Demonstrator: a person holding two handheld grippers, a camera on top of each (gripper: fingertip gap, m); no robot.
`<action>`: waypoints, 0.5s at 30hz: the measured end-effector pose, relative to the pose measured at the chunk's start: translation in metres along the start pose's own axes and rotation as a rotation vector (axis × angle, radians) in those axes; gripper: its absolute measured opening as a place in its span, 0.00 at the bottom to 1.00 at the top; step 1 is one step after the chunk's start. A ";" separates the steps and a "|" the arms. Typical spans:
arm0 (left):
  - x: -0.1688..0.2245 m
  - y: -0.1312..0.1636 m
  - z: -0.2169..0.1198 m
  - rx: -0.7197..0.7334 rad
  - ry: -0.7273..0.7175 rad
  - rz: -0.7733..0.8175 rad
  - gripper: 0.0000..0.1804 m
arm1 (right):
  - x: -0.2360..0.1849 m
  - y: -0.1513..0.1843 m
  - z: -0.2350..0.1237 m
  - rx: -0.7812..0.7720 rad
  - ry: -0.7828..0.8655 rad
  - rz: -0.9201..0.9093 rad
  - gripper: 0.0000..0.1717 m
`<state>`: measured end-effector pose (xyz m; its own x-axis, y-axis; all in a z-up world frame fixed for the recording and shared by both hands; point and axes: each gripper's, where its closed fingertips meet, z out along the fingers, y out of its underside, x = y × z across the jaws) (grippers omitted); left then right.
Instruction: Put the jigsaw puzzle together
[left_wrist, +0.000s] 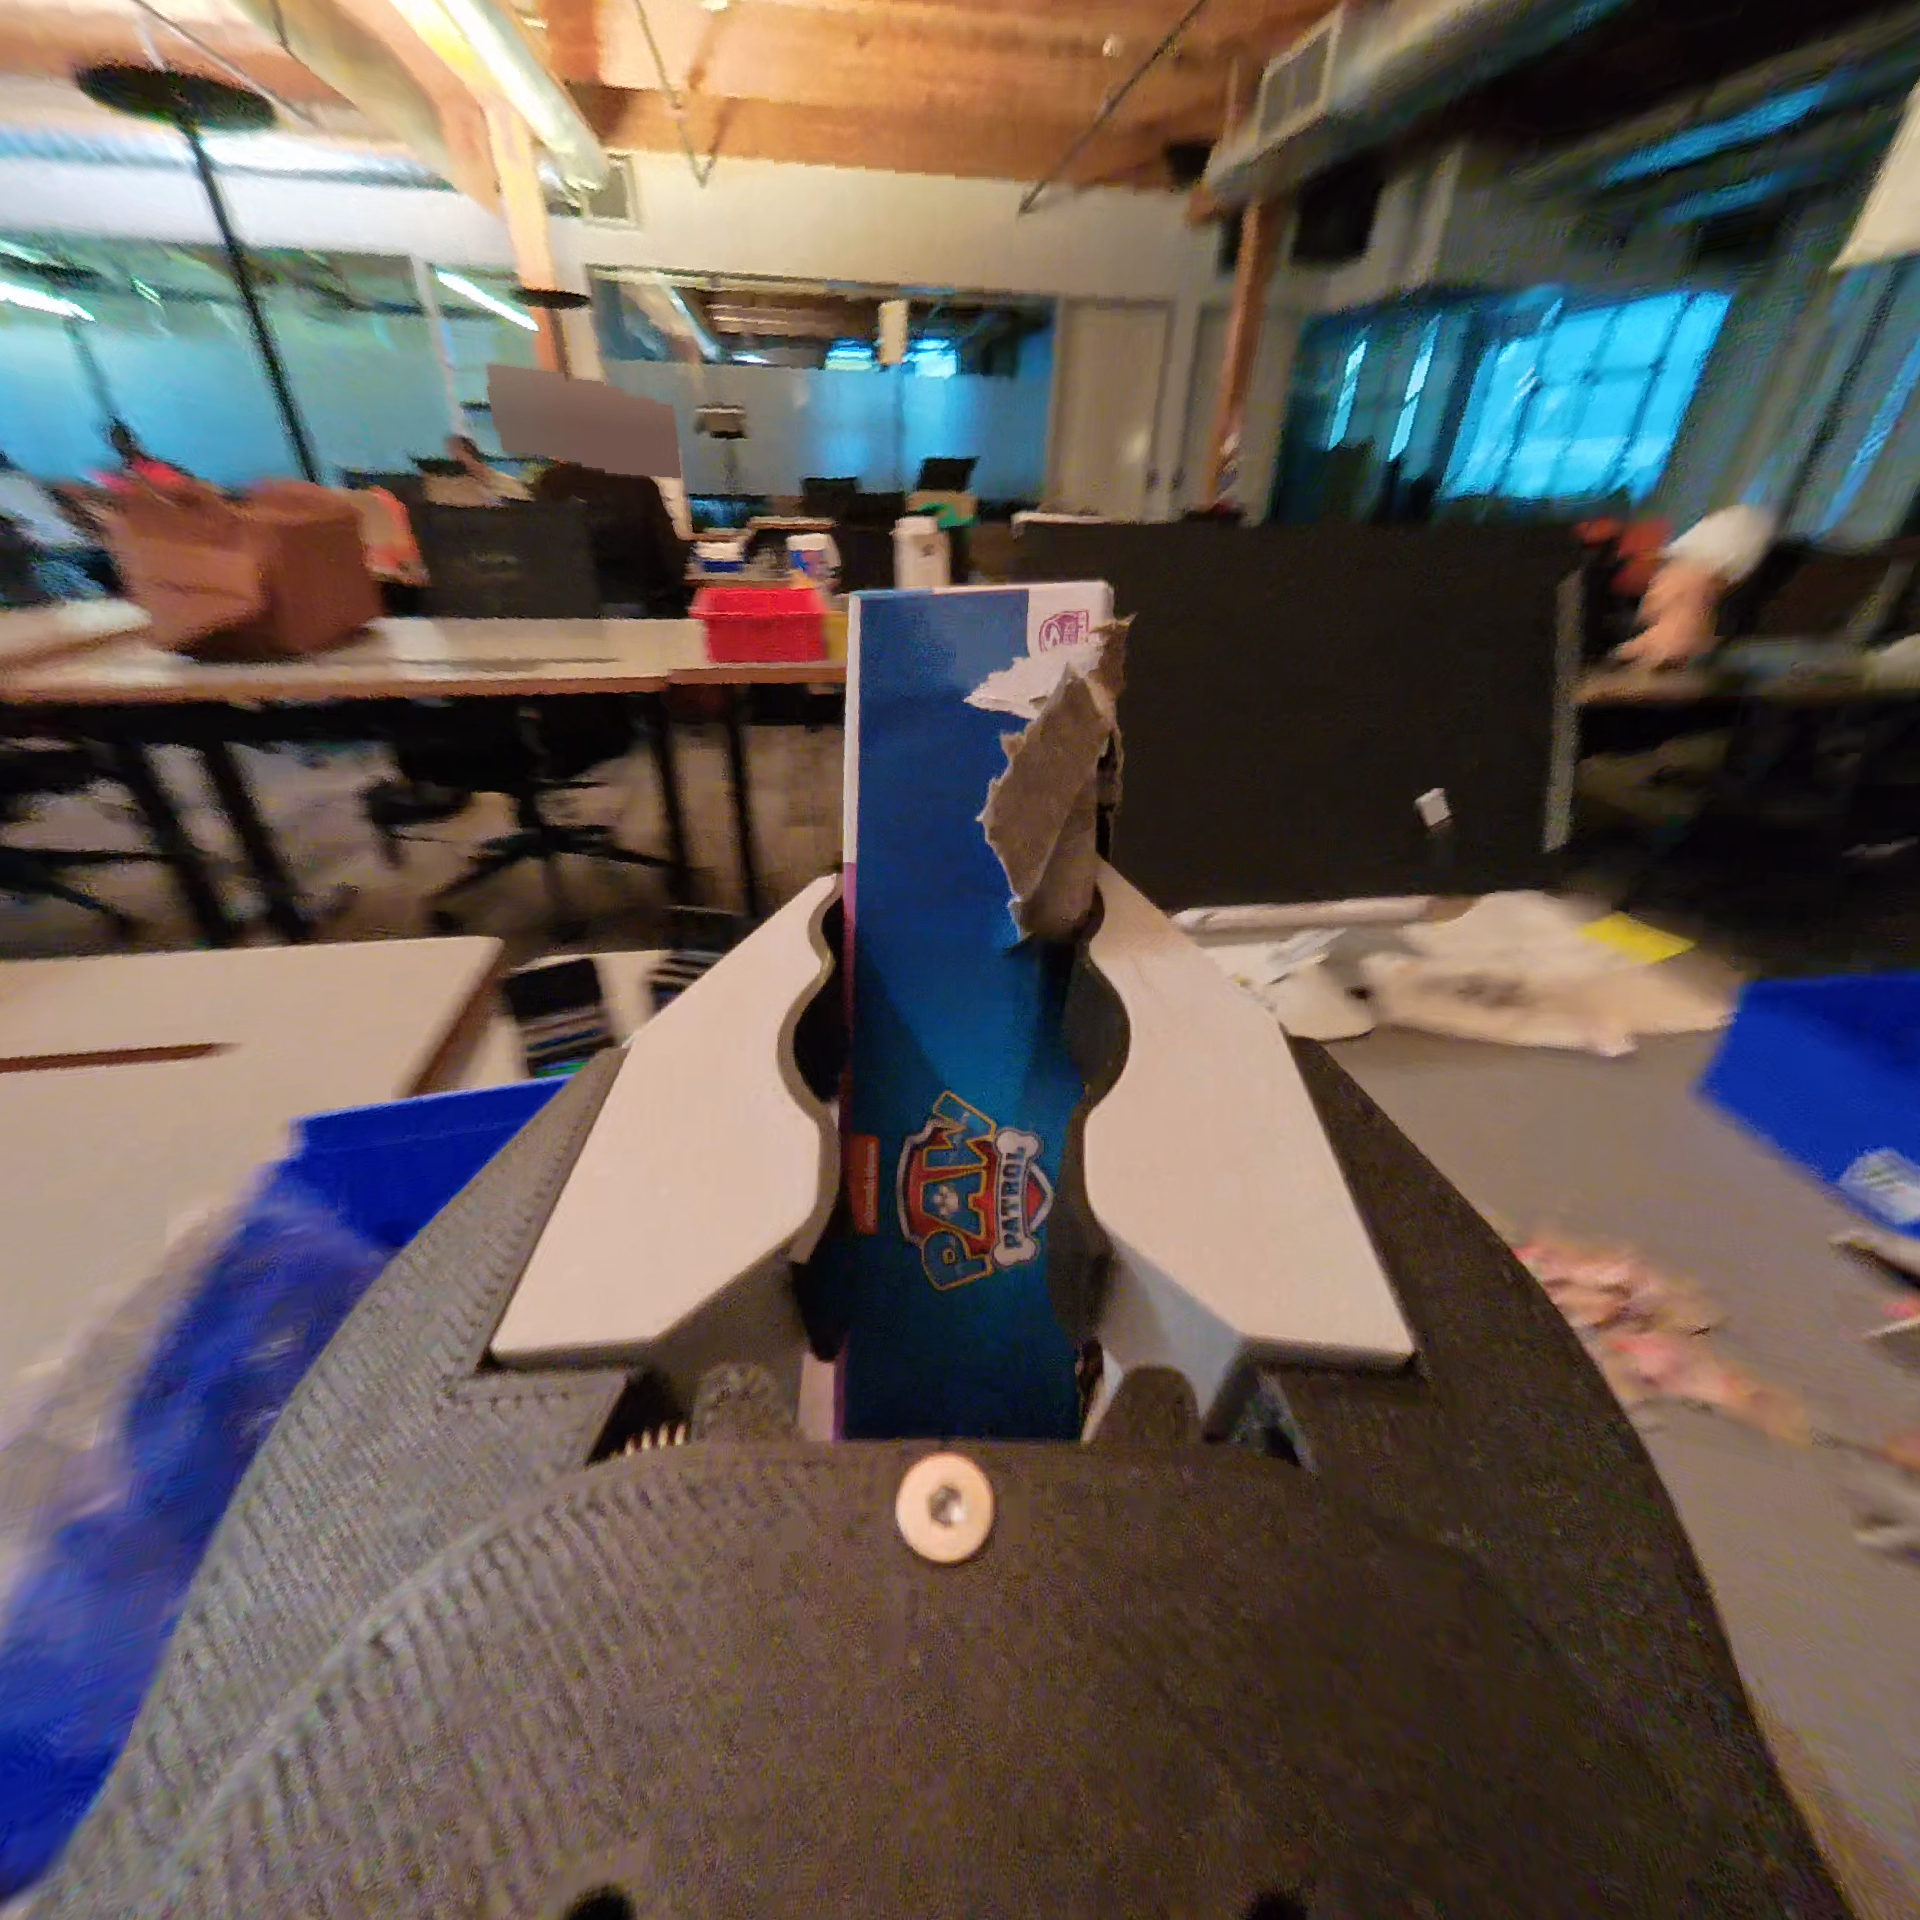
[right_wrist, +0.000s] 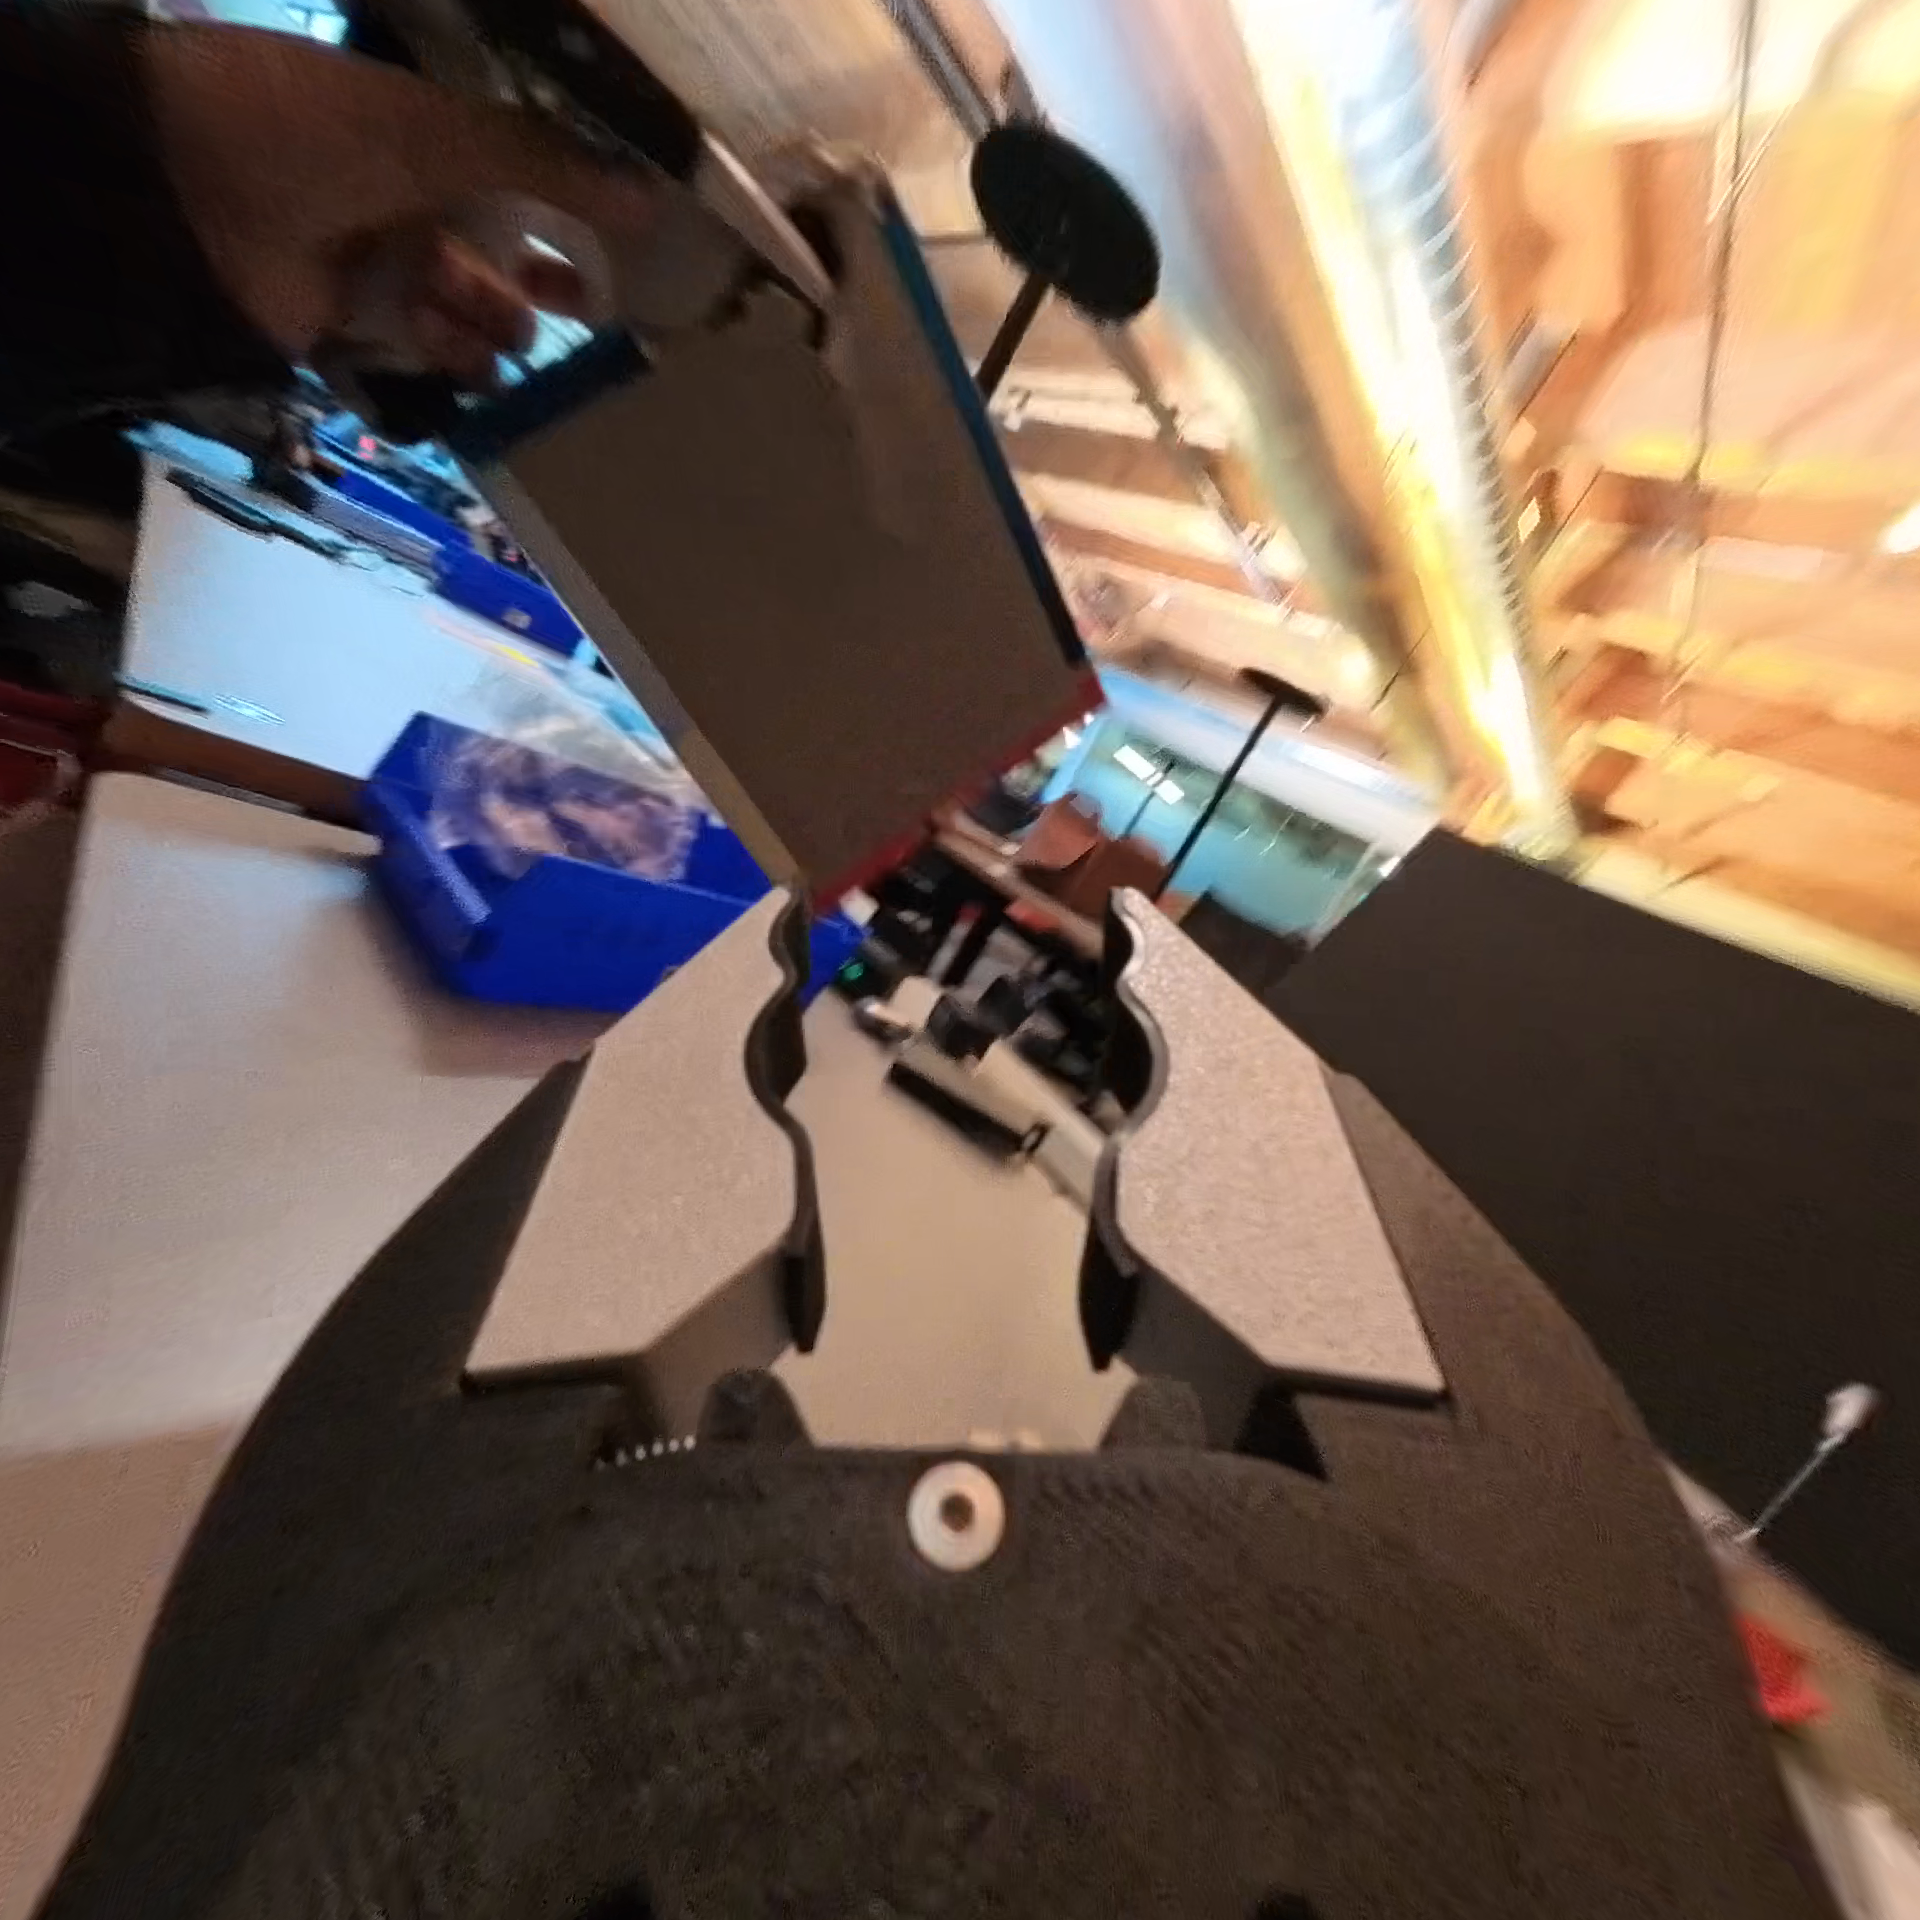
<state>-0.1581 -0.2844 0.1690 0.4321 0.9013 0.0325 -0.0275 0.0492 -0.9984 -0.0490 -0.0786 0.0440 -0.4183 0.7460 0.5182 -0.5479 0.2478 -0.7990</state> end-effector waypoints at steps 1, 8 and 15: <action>0.014 0.003 0.010 0.013 0.051 -0.071 0.21 | -0.008 -0.002 0.006 0.002 0.026 -0.088 0.35; 0.111 0.042 0.064 -0.015 0.419 -0.661 0.21 | 0.006 0.051 0.039 -0.223 0.276 -0.839 0.54; 0.163 0.085 0.084 -0.140 0.528 -0.789 0.22 | 0.058 0.078 0.012 -0.340 0.261 -0.881 0.30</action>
<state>-0.1654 -0.0974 0.0934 0.6313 0.3184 0.7071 0.5383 0.4765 -0.6951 -0.1246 -0.0236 0.0153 0.2364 0.3116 0.9203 -0.3317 0.9161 -0.2250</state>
